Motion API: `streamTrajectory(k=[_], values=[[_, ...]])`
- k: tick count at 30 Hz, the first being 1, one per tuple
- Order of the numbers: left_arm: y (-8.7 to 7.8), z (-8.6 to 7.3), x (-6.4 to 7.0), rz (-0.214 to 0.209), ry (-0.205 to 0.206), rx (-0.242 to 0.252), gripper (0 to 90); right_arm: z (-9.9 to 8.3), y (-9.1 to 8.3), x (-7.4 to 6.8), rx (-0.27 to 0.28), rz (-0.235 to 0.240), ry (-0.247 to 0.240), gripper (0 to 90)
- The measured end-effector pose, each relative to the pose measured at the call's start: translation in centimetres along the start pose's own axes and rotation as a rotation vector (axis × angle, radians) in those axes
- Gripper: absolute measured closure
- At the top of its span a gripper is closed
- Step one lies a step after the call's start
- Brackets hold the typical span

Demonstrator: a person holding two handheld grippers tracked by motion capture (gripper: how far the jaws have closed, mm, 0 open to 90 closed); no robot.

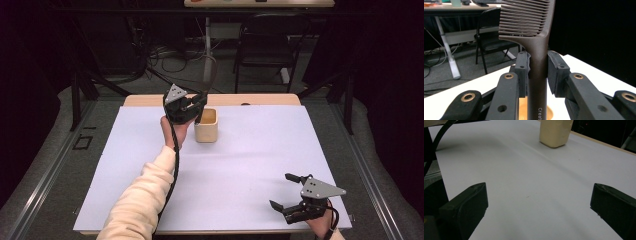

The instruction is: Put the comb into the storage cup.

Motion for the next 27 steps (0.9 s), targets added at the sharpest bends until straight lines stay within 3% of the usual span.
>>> streamTrajectory(k=[19,27], values=[[1.1,0.3,-0.6,0.011,0.004,0.040,71.9,0.0,0.0,0.0,0.001,0.001,-0.002,0.9],[1.7,0.3,-0.8,0.020,0.014,0.028,72.0,0.0,0.0,0.0,0.002,0.002,-0.001,0.9]])
Point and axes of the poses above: each handheld gripper's, and its own axes: y roughly forward along the jaws, z roughly out of its top, x roughly to its right, the point moved 5 cm from there along y, roughly forward along the jaws, and after that the axes turned 15 degrees about -x, right-handed, at the moved point
